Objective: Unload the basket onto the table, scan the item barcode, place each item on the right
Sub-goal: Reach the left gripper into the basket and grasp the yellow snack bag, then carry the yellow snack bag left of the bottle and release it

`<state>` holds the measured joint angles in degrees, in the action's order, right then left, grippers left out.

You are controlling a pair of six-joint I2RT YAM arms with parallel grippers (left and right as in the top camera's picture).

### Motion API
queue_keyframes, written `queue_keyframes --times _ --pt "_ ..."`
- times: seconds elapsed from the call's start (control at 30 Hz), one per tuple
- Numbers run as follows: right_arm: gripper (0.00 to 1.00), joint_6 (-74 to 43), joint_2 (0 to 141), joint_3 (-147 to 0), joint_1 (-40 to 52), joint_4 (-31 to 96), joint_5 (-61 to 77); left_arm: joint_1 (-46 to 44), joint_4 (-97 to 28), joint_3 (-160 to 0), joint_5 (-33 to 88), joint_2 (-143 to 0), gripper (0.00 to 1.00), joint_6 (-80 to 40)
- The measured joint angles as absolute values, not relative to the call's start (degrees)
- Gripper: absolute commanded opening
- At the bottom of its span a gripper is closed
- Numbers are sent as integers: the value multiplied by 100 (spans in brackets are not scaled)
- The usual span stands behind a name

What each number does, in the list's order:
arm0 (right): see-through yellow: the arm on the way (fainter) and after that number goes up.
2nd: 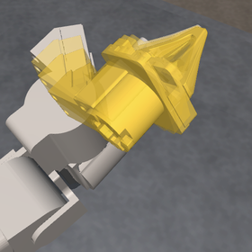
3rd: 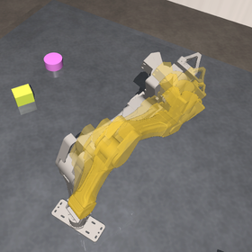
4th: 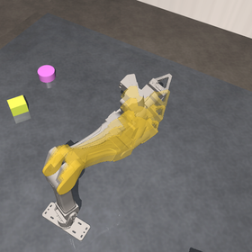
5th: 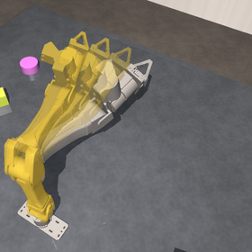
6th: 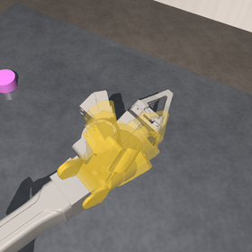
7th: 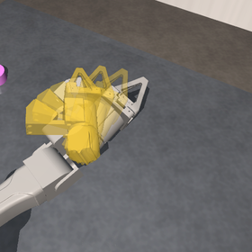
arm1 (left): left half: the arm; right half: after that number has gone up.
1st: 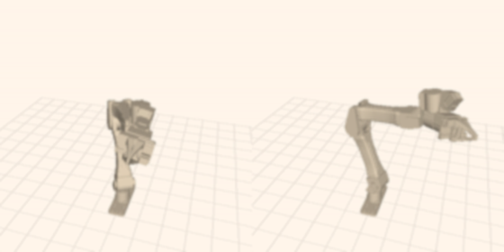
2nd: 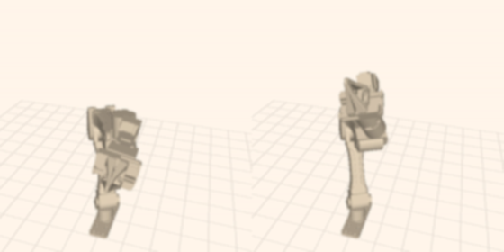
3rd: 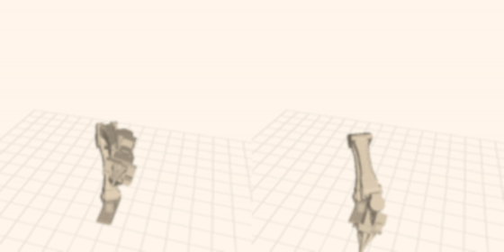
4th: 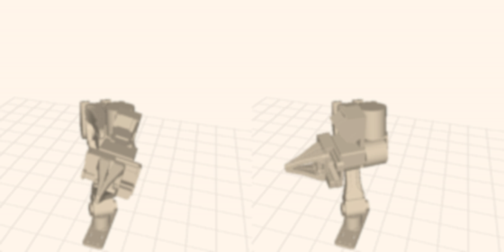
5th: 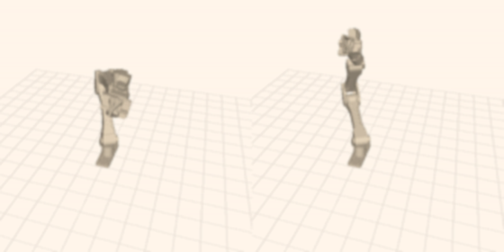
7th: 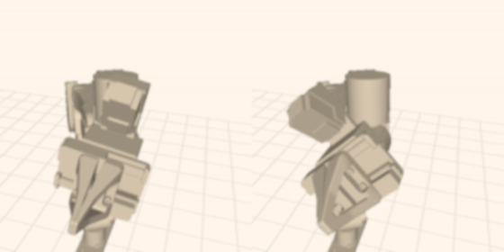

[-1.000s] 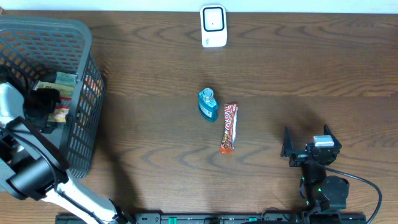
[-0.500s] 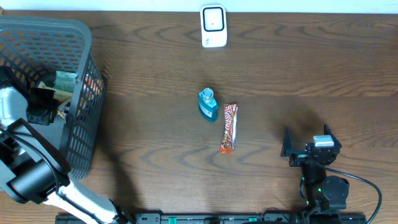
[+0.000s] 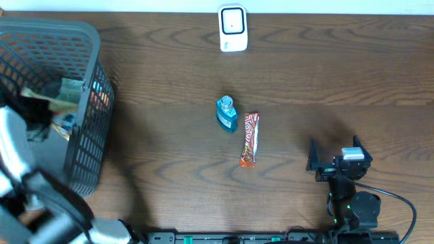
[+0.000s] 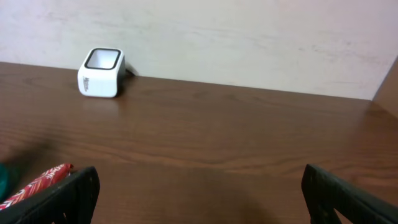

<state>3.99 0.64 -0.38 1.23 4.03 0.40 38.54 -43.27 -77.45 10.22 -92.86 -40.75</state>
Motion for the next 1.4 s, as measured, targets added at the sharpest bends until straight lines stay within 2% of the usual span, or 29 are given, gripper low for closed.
queue_keyframes --times 0.27,0.43,0.67,0.93,1.13,1.23,1.4 --pt "99 399 62 -38 123 403 38 3857 -4307 -7767 880 -6938 7 -4482" --pt "99 399 62 -38 123 405 38 3798 -3959 -7767 1671 -5986 7 -4611" --pt "99 399 62 -38 123 405 40 2768 -3750 -7767 2700 -5186 7 -4375" --pt "99 399 62 -38 123 405 38 847 -4099 -7767 2921 -5172 7 -3116" --pt "99 399 62 -38 123 405 38 -388 -4436 -7765 2390 -5651 7 -2403" --pt "99 399 62 -38 123 405 38 -819 -4683 -7765 1761 -5924 7 -2449" --pt "99 399 62 -38 123 405 38 -1212 -5157 -7756 666 -6576 7 -3218"
